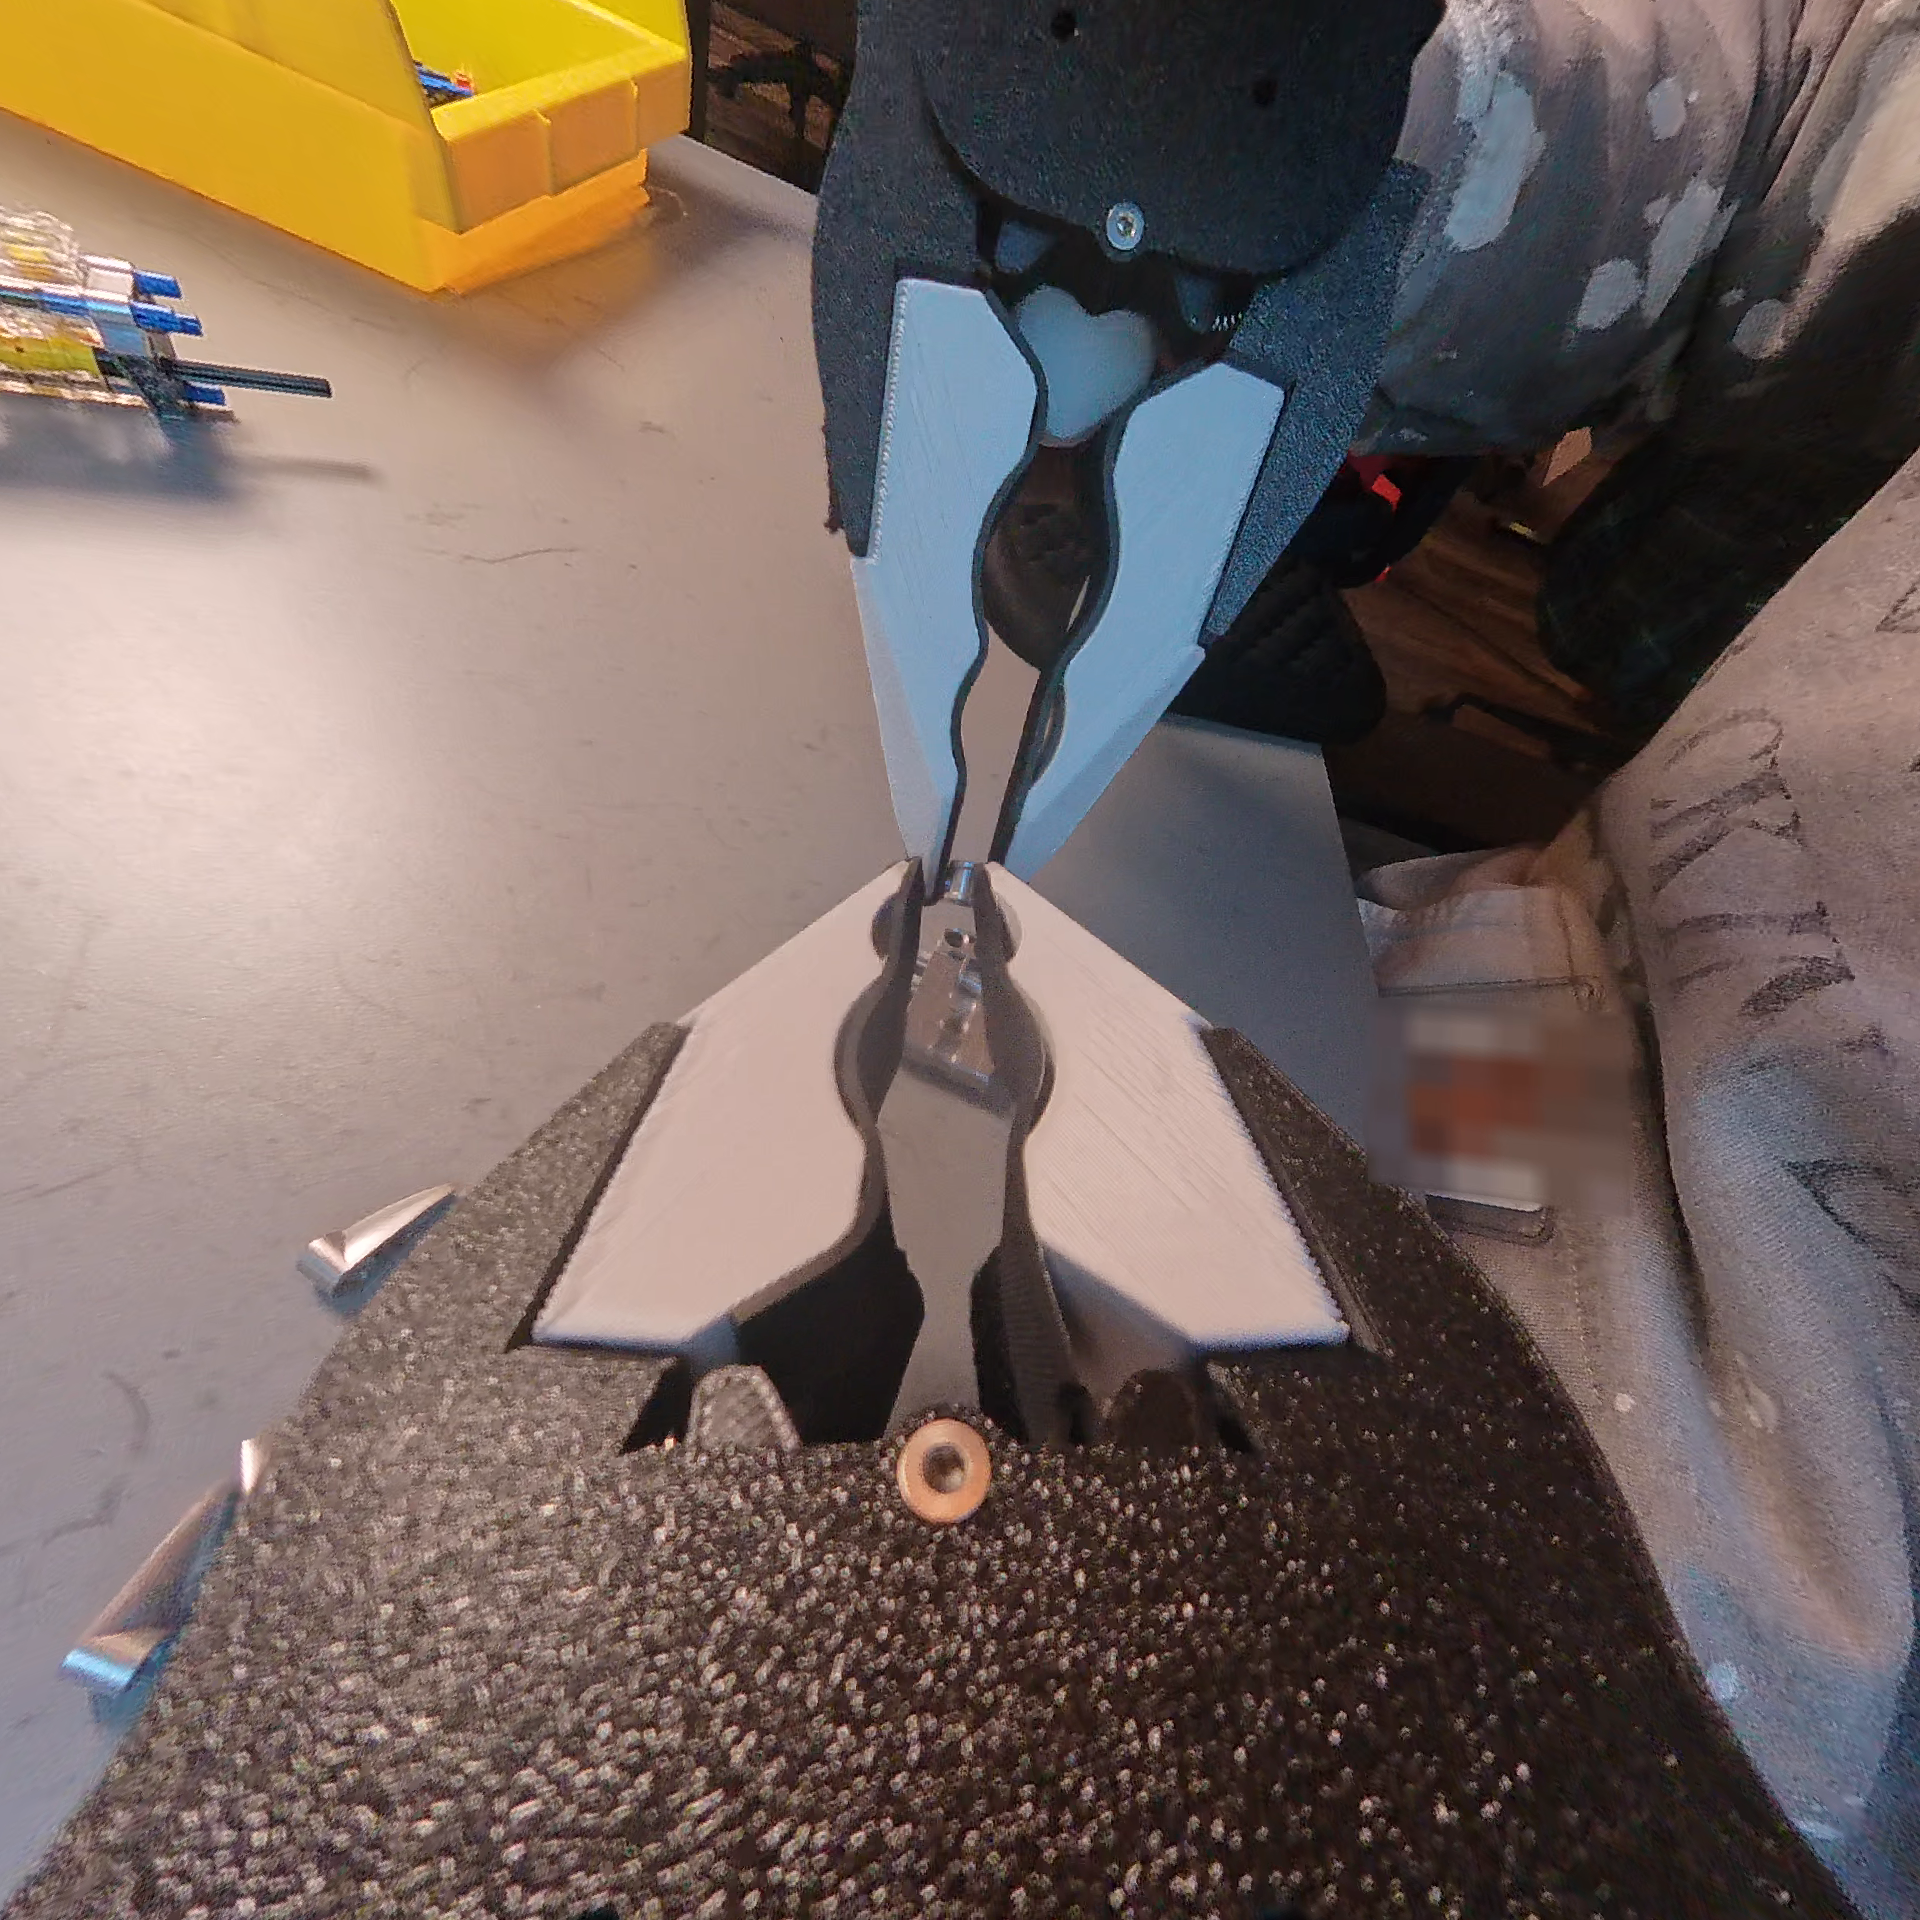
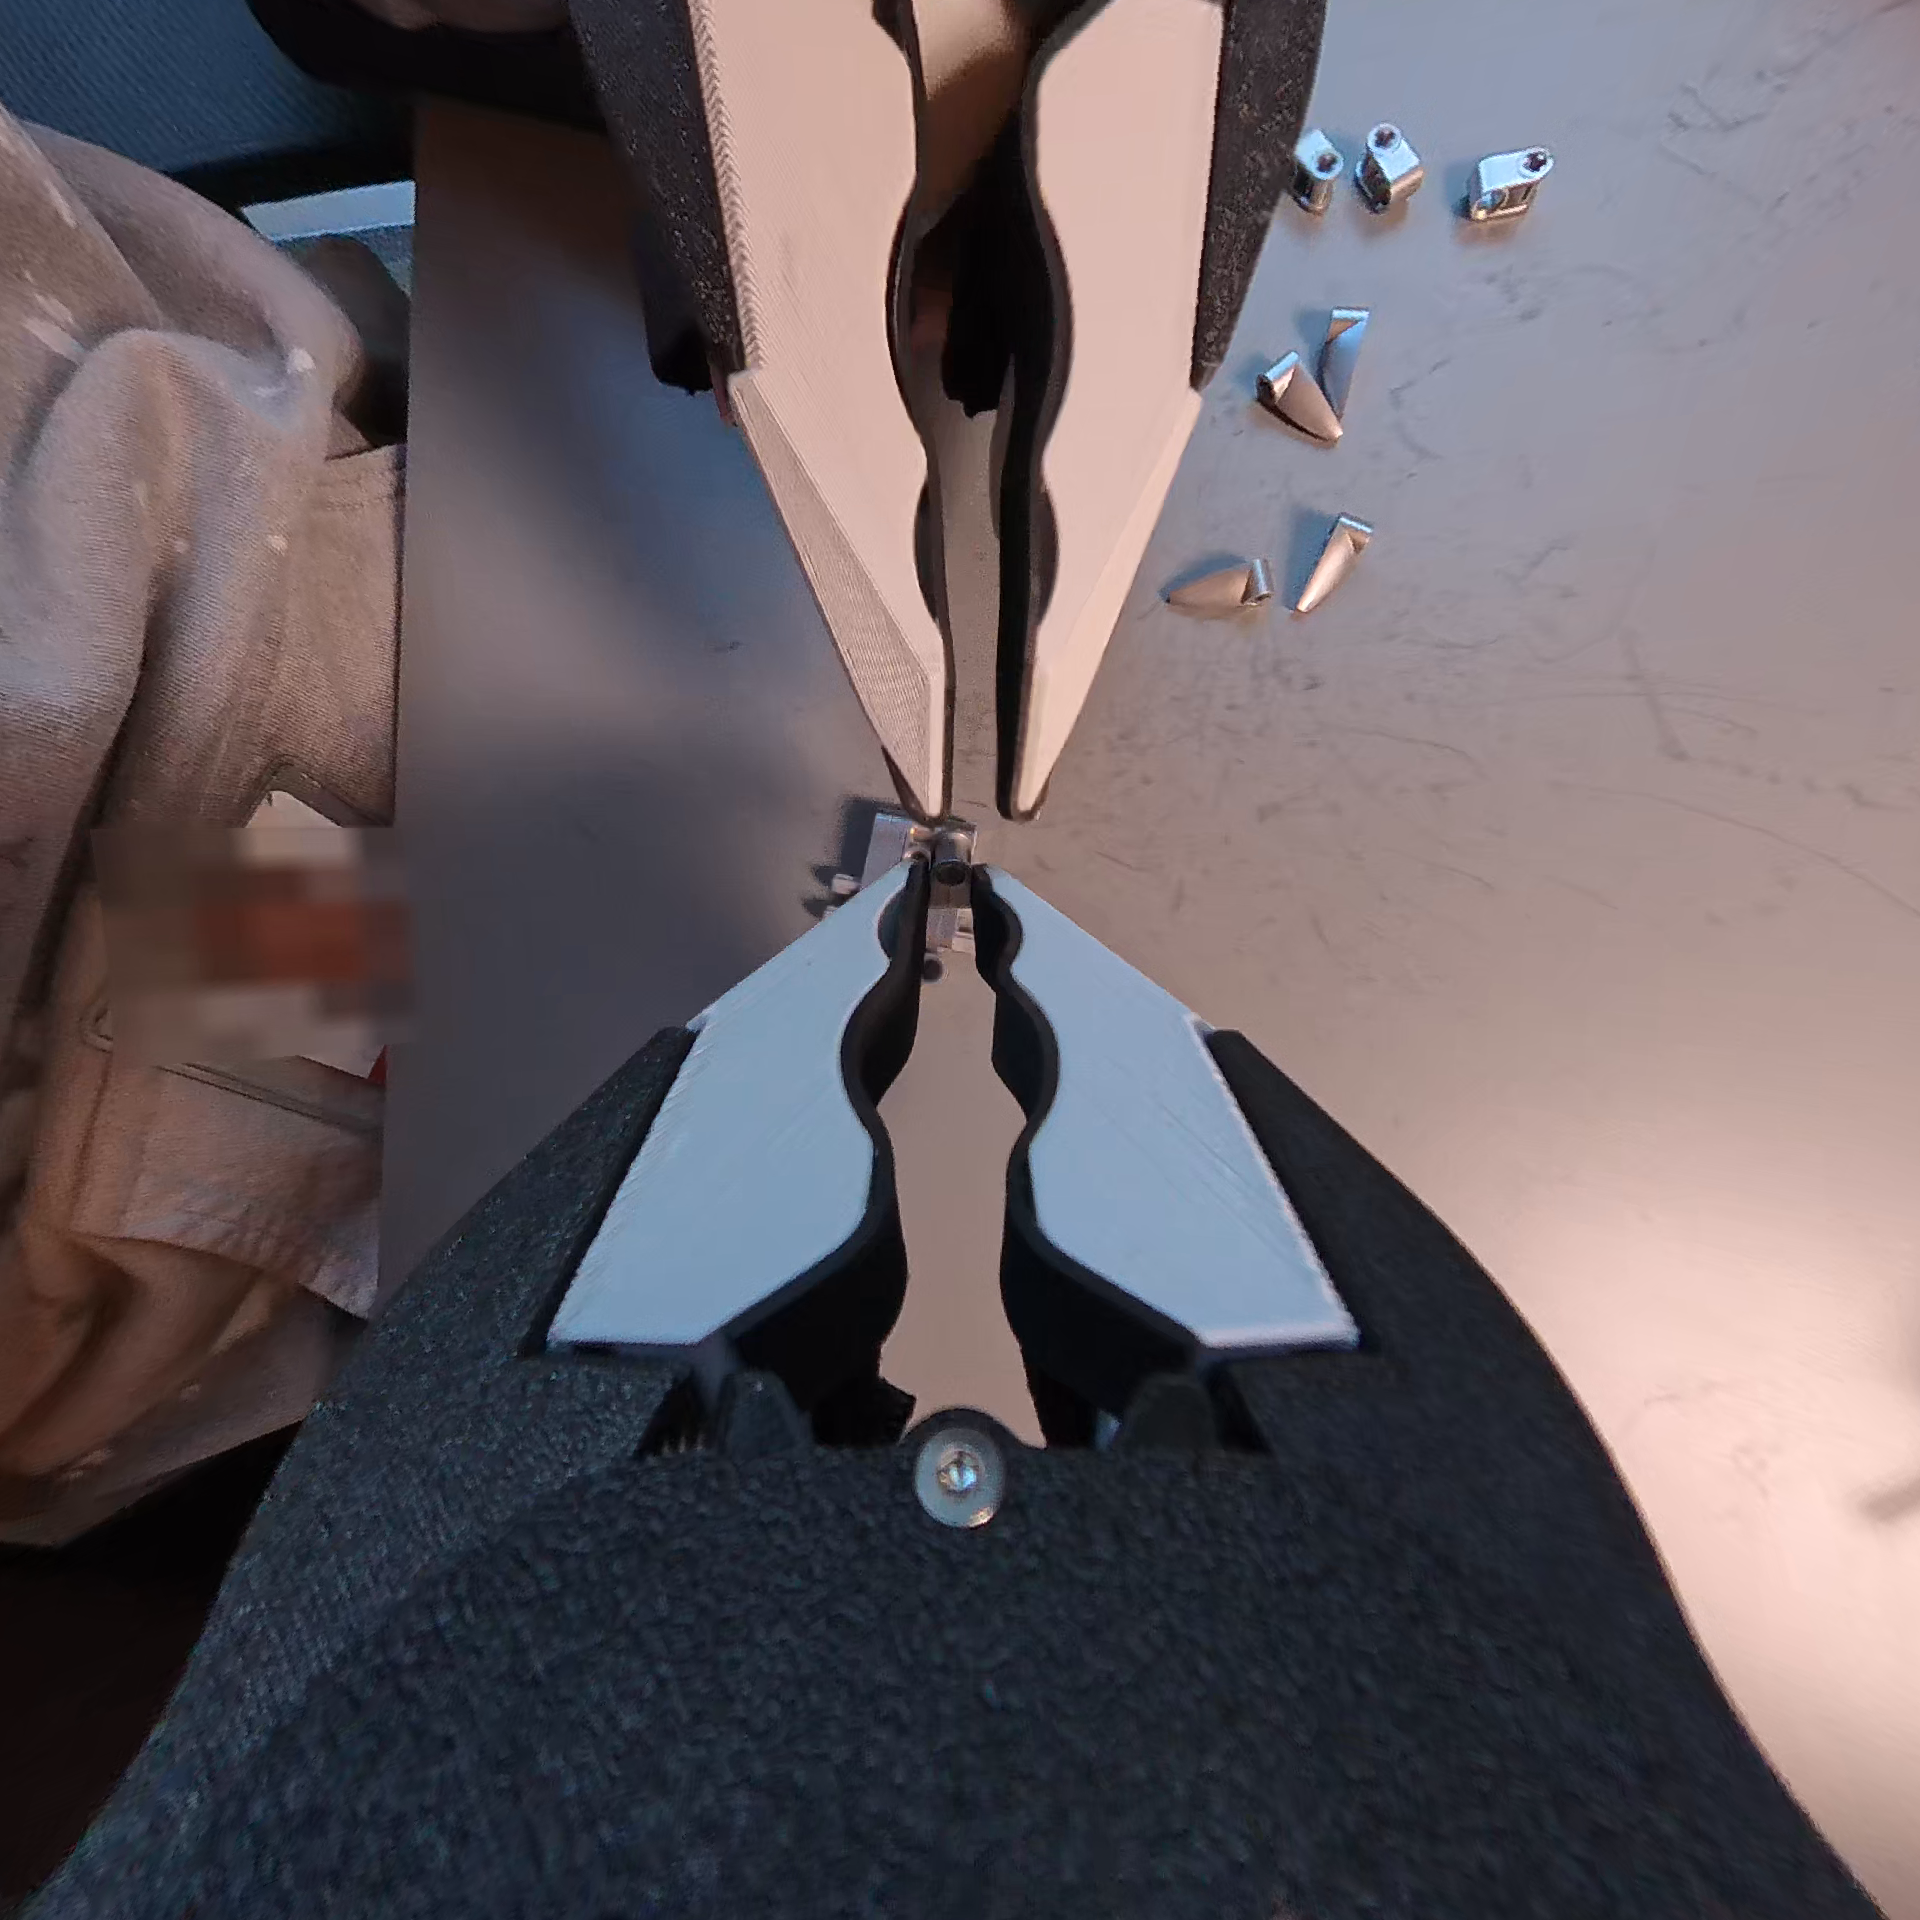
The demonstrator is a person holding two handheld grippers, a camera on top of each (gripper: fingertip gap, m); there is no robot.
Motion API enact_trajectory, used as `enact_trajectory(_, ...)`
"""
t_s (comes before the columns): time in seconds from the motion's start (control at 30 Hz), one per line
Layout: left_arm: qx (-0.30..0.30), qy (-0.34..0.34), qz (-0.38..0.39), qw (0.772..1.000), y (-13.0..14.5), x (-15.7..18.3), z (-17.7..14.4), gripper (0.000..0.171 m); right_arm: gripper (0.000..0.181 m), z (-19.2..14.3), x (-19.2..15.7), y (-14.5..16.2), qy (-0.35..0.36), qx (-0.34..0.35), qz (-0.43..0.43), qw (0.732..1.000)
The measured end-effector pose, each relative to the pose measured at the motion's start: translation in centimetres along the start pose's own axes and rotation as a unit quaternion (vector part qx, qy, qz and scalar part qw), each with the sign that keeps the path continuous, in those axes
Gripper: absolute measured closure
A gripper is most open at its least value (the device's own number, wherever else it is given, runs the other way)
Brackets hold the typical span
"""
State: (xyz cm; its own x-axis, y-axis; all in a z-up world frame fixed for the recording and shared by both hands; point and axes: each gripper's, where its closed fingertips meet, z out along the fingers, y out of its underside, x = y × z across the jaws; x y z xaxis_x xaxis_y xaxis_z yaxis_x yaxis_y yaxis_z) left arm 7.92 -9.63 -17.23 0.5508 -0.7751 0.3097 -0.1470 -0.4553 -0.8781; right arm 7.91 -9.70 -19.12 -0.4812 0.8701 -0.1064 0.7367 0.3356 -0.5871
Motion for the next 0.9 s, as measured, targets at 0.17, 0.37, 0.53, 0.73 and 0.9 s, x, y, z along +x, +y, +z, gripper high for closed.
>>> enact_trajectory(0.17, -0.024, -0.005, 0.007, 1.0, 0.8, 0.1, 0.5, 0.17, 0.174, 0.2, 0.2, 0.0, 0.032, -0.016, -0.024, 0.999)
enact_trajectory(0.37, -0.066, -0.019, 0.042, 0.997, 2.2, 0.3, 1.0, 0.171, 0.175, 0.9, -0.3, 0.9, 0.035, -0.019, -0.012, 0.999)
enact_trajectory(0.53, -0.111, -0.044, 0.078, 0.99, 3.7, -0.3, 1.2, 0.17, 0.174, 1.8, -0.5, 2.0, 0.048, -0.04, -0.016, 0.998)
enact_trajectory(0.73, -0.128, -0.056, 0.112, 0.984, 4.3, -0.2, 1.6, 0.165, 0.174, 2.3, -0.6, 2.2, 0.062, -0.048, -0.024, 0.997)
enact_trajectory(0.9, -0.139, -0.067, 0.13, 0.979, 4.6, -0.3, 1.8, 0.168, 0.17, 2.2, -0.7, 1.9, 0.055, -0.027, -0.013, 0.998)
